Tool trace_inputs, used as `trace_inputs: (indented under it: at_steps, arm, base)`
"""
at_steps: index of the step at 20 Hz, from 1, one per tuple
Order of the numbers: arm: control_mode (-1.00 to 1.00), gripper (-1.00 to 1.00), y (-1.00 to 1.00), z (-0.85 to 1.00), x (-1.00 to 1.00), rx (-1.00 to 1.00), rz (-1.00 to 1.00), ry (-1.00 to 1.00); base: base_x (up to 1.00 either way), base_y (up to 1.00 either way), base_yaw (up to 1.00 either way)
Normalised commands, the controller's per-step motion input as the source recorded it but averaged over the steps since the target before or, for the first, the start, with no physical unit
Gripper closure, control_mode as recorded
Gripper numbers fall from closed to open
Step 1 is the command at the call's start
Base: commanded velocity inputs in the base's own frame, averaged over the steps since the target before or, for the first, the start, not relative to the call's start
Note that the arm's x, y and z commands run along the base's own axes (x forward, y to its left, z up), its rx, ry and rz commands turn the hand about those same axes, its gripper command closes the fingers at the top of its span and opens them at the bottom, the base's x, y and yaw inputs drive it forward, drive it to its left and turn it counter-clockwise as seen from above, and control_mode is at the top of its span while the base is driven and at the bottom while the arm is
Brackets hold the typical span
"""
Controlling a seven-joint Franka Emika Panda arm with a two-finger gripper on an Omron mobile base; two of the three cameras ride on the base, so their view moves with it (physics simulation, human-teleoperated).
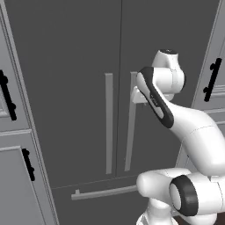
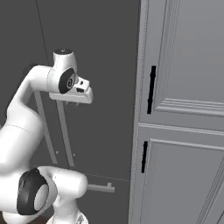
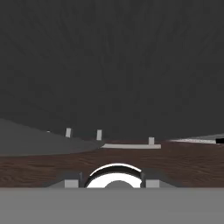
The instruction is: Grab a lemon wedge from the fridge and one ice cube from the ice bowl, and put them in the glass of lemonade.
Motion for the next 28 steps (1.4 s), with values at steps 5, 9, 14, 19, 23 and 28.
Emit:
trace_inputs:
  at_steps: [5, 9, 14, 19, 23, 28]
  arm:
    - [-1.00, -1.00, 0.00, -0.01, -0.25, -0.01, 0.00, 0.00]
    - [1.00, -1.00, 0.02, -0.03, -0.28, -0.02, 0.00, -0.01]
    - [1.00, -1.00, 0.00, 0.00, 0.00, 0.00, 0.00, 0.00]
    - [1.00, -1.00, 0.00, 0.00, 0.00, 0.00, 0.00, 0.00]
    - [1.00, -1.00, 0.00, 0.00, 0.00, 0.00, 0.00, 0.00]
    - [1.00, -1.00, 0.00, 0.00, 0.00, 0.00, 0.00, 0.00]
  base:
    - [0.00, 0.00, 0.00]
    - [-0.16, 0.31, 0.00]
    - [-0.03, 1.00, 0.00]
    - [-0.22, 0.19, 0.00]
    - [-0.34, -0.37, -0.05]
    - [-0.40, -0.25, -0.03]
